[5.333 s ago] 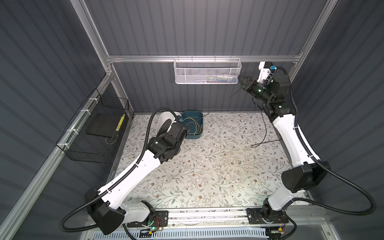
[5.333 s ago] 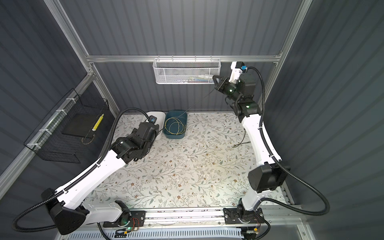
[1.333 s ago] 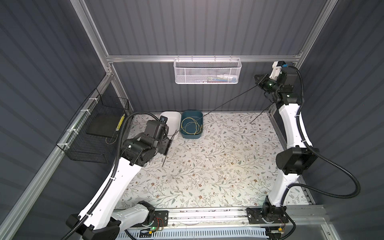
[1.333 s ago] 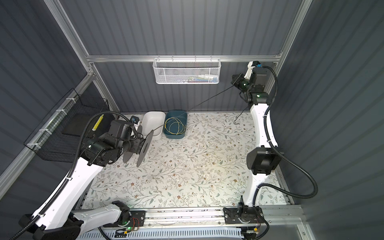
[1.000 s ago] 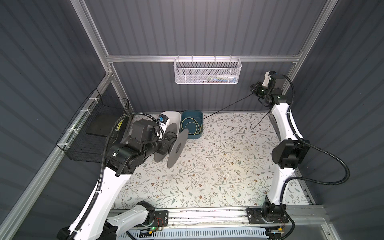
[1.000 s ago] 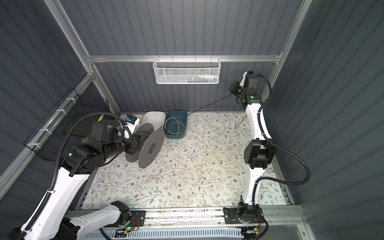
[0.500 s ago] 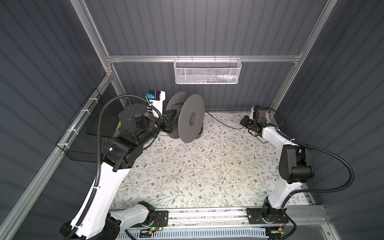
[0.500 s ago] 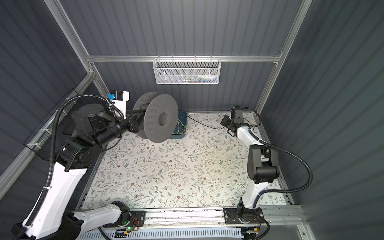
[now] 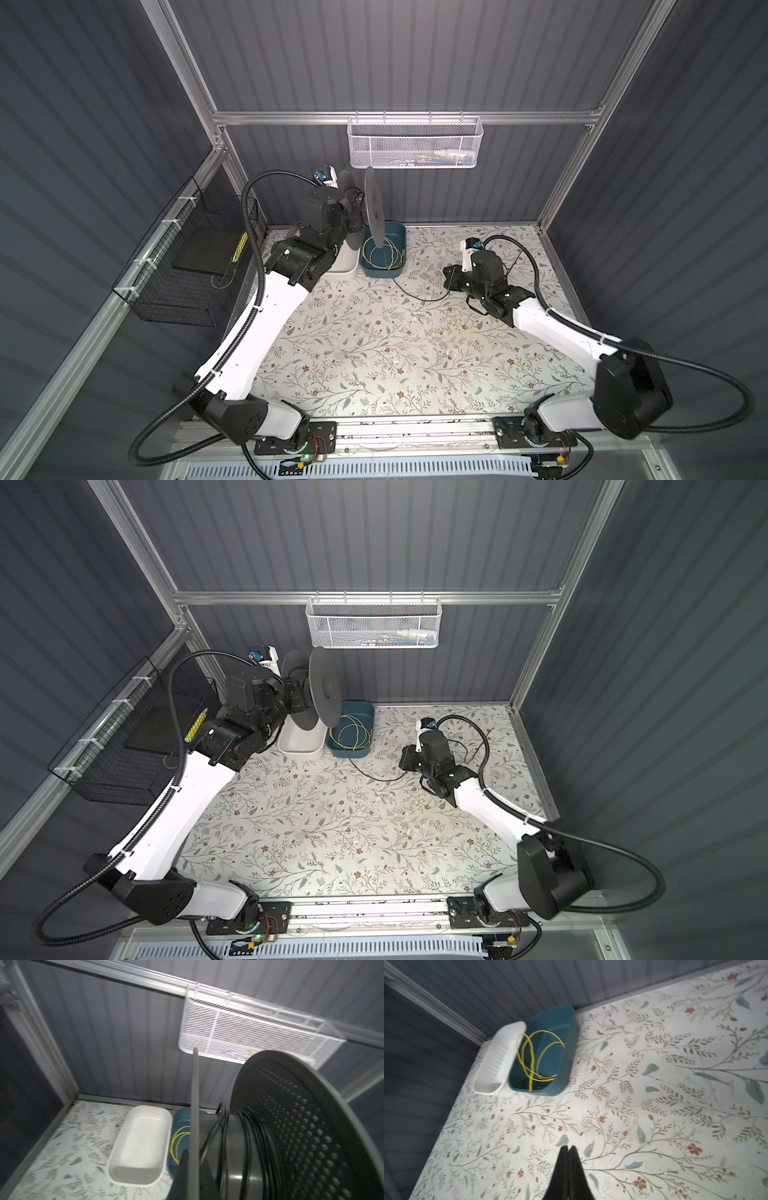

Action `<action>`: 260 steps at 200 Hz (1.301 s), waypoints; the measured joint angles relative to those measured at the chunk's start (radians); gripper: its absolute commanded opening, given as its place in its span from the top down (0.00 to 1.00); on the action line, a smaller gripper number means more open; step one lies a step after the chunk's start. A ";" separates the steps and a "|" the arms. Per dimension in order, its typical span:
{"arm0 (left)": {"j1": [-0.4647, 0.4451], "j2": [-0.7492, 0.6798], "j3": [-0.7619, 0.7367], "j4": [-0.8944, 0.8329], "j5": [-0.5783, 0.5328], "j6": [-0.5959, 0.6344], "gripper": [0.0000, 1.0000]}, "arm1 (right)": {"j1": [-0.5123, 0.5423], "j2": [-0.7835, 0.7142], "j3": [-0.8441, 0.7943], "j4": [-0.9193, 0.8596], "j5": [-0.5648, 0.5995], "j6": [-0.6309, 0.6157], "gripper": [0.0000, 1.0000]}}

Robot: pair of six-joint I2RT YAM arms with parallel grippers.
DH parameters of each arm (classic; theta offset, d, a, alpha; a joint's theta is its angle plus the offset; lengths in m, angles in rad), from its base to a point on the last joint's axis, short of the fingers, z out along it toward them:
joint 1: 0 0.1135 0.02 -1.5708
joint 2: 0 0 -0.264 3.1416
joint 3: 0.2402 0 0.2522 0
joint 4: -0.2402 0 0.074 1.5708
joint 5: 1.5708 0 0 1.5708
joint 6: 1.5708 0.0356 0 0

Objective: Wrap the cables

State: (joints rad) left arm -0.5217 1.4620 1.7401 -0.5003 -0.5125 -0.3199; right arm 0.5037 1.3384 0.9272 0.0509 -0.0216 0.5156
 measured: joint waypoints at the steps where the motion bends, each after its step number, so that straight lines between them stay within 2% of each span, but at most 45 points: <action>1: 0.000 0.002 0.000 -0.001 -0.005 0.001 1.00 | 0.002 -0.005 0.000 0.000 0.000 0.000 1.00; 43: 0.000 0.072 -0.059 -0.016 -0.241 0.065 1.00 | 0.055 -0.173 0.064 -0.053 -0.022 -0.008 1.00; 94: 0.000 0.089 -0.126 -0.014 -0.361 0.161 1.00 | 0.067 -0.230 0.214 -0.126 -0.109 -0.005 1.00; 141: -0.003 0.117 -0.171 -0.047 -0.292 0.235 1.00 | 0.043 -0.126 0.404 -0.145 -0.179 -0.012 1.00; 179: -0.061 0.102 -0.237 -0.114 -0.234 0.285 1.00 | -0.049 -0.004 0.525 -0.158 -0.239 -0.002 0.98; 207: -0.152 0.067 -0.269 -0.181 -0.214 0.322 1.00 | -0.126 0.063 0.613 -0.164 -0.275 0.012 0.94; 222: -0.193 0.033 -0.300 -0.209 -0.164 0.328 1.00 | -0.171 0.093 0.661 -0.165 -0.288 0.019 0.94; 260: -0.203 -0.098 -0.438 -0.225 -0.025 0.332 1.00 | -0.262 0.154 0.731 -0.173 -0.325 0.036 0.93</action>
State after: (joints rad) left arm -0.7250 1.3643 1.3018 -0.7250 -0.5377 0.0124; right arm 0.2413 1.4921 1.6581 -0.1223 -0.3466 0.5514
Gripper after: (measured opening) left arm 0.072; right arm 0.061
